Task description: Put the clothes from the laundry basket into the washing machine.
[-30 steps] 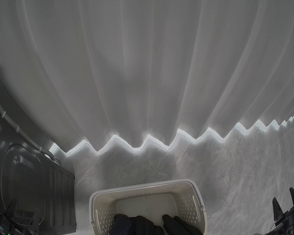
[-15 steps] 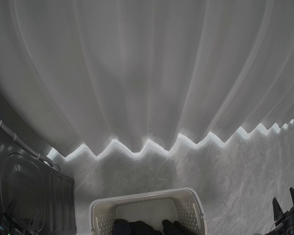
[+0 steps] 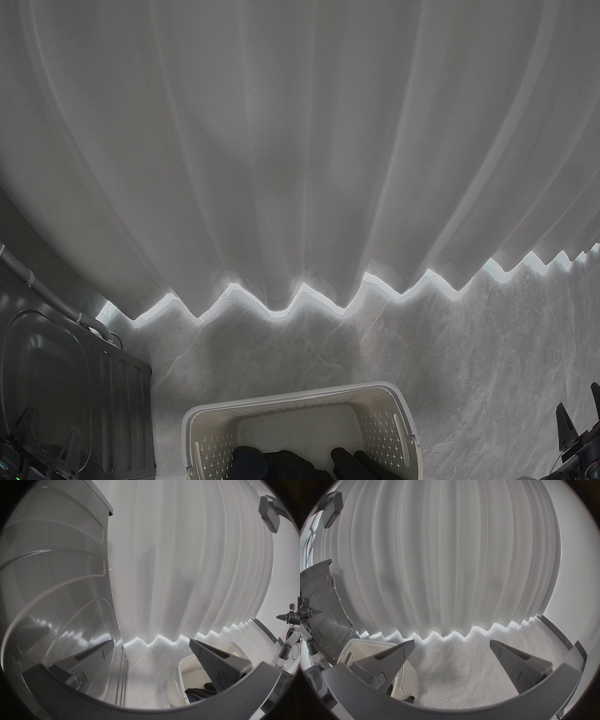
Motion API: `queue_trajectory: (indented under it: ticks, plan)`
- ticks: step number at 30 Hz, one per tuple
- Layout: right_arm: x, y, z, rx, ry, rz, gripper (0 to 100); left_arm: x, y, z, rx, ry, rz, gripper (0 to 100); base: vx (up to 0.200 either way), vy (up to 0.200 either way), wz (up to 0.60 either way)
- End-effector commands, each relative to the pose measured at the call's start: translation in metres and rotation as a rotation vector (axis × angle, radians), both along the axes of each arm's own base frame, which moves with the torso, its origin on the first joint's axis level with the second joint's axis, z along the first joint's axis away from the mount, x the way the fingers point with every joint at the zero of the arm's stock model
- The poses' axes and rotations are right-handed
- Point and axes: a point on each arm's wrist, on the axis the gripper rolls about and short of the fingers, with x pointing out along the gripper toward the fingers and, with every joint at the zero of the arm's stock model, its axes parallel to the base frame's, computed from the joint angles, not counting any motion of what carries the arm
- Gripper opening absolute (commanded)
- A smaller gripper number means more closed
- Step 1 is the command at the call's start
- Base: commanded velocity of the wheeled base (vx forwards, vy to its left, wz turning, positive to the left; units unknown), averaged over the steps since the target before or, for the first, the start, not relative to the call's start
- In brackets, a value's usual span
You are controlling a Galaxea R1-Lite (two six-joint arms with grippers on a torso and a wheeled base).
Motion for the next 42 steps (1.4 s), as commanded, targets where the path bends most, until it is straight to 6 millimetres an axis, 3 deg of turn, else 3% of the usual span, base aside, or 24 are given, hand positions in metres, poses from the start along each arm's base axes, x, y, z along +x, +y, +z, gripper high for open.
queue_trajectory:
  ticks: [1,42]
  plan:
    - [0.0001,0.0000,-0.0052,0.000,0.001,0.000,100,0.0003,0.0000,-0.0047,0.000,0.004,0.000,100,-0.200,0.000,0.00]
    - [0.0001,0.0000,-0.0052,0.000,0.001,0.000,100,0.0003,0.0001,-0.0047,-0.005,0.004,0.003,100,-0.200,0.000,0.00]
